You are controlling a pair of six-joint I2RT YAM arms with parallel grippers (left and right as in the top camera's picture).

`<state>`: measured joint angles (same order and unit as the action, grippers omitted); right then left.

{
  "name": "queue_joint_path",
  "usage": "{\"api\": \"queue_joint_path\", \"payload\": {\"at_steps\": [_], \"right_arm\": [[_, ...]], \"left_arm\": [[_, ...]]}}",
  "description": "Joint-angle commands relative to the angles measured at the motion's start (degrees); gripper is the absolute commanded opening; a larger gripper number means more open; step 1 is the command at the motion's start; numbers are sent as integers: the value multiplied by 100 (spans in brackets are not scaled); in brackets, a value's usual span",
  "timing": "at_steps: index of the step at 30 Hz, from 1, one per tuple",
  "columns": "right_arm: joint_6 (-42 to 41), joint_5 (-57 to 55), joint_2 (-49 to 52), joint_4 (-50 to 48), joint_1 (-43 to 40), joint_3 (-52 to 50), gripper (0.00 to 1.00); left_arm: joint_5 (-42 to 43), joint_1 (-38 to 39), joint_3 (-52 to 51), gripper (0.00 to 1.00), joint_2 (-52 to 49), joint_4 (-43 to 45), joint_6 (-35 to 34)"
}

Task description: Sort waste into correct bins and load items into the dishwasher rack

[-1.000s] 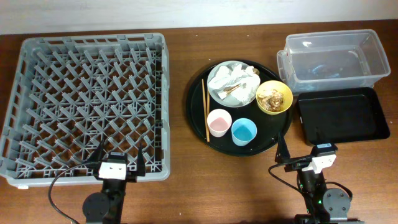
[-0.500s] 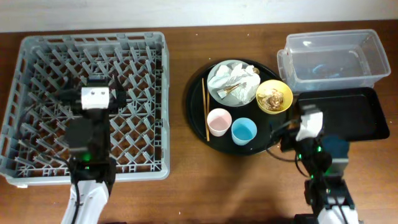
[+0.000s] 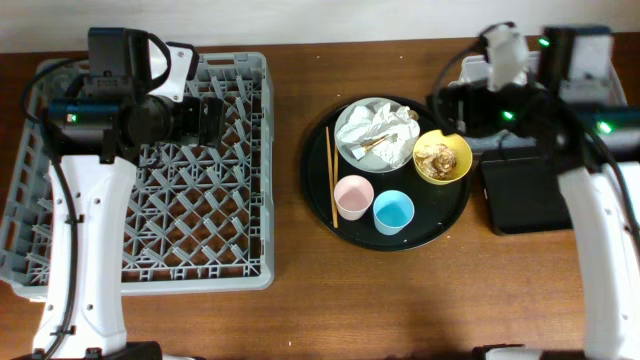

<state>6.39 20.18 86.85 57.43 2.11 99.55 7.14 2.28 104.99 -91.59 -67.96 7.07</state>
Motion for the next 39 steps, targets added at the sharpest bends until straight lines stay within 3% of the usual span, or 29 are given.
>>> {"api": "queue_joint_path", "payload": {"at_steps": [1,4,6,8,12,14,18,19,20,23,24,27,30,33,37,39], "right_arm": [[-22,136,955,-531,603,234,98],[-487,426,1956,-927,957,232,99],[-2435,-1134,2645,-1165,1062,232,99],[-3130,-2124,3040,-1213,1222,232,99],[-3783,-3606,3687,-1307,1740,232,99],[-4175,-3891,3950,-1364,1770,232,98],[-4186,-3842,4487,-1556,1770,227,99],[-4186,-3773,4533,-1574,1770,225,93],[-4186,-3720,4544,-1576,1770,225,78],[-4183,-3399,4555,-1480,1770,225,18],[-4183,-3366,4553,-1445,1770,227,4],[-3738,-3366,4273,-1075,1759,680,4],[-3515,-3141,3604,551,1373,2697,4],[-3543,-2959,3379,1342,422,3895,4],[-4419,-2959,3593,1443,-1318,3652,4],[-4481,-2828,3893,787,-1838,3165,4]], "left_arm": [[-92,2,155,99,-24,-26,-103],[-94,7,155,99,-24,0,-103],[-94,7,155,99,-28,15,-103],[-94,7,155,99,-28,13,-103],[-94,7,155,99,-28,-28,-103],[-94,7,155,99,-28,-28,-103],[-92,7,155,99,-28,-26,-103],[-94,7,155,99,-28,-26,-103],[-94,7,155,99,-28,-26,-103],[-92,9,155,99,-28,-26,-103],[-92,9,155,99,-28,-26,-103],[-94,7,155,99,-28,-28,-103],[-94,7,155,99,-28,-28,-103],[-92,7,155,99,-28,-26,-103],[-94,7,155,99,-28,-28,-103],[-94,7,155,99,-28,-28,-103]]}}
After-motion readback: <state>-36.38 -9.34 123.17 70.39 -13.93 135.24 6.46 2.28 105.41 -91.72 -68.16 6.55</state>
